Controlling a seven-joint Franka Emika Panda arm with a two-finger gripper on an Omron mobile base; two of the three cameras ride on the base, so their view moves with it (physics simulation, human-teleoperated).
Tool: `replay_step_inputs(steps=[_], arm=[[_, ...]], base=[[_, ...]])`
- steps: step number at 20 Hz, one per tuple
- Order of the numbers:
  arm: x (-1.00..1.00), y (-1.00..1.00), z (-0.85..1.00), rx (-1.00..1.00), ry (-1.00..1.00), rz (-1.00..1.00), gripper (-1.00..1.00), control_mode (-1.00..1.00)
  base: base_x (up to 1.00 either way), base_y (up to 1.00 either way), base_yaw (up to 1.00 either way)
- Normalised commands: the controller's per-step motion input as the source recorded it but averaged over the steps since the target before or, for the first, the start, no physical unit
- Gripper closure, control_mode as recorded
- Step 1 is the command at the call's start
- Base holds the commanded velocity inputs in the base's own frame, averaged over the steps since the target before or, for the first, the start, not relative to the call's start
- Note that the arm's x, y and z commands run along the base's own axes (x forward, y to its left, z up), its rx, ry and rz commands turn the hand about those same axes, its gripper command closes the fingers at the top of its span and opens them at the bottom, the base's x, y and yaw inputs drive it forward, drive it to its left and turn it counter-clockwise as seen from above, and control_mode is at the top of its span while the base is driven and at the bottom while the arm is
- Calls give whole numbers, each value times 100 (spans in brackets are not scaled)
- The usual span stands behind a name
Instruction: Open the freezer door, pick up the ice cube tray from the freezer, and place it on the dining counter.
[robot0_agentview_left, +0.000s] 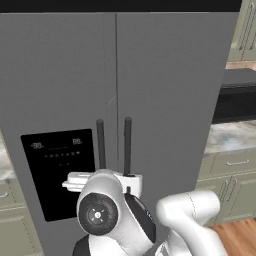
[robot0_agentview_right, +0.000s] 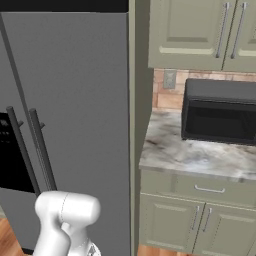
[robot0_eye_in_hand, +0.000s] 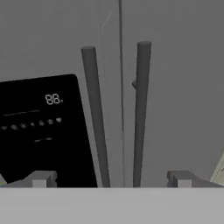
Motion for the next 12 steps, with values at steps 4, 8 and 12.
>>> replay_step_inputs(steps=[4, 8, 12], arm=[[89, 19, -13, 7, -35, 1, -100, -100], [61, 29, -12, 0, -23, 0, -100, -100], [46, 16, -10, -2, -14, -1, -100, -100]], base=[[0, 0, 0], [0, 0, 0], [0, 0, 0]])
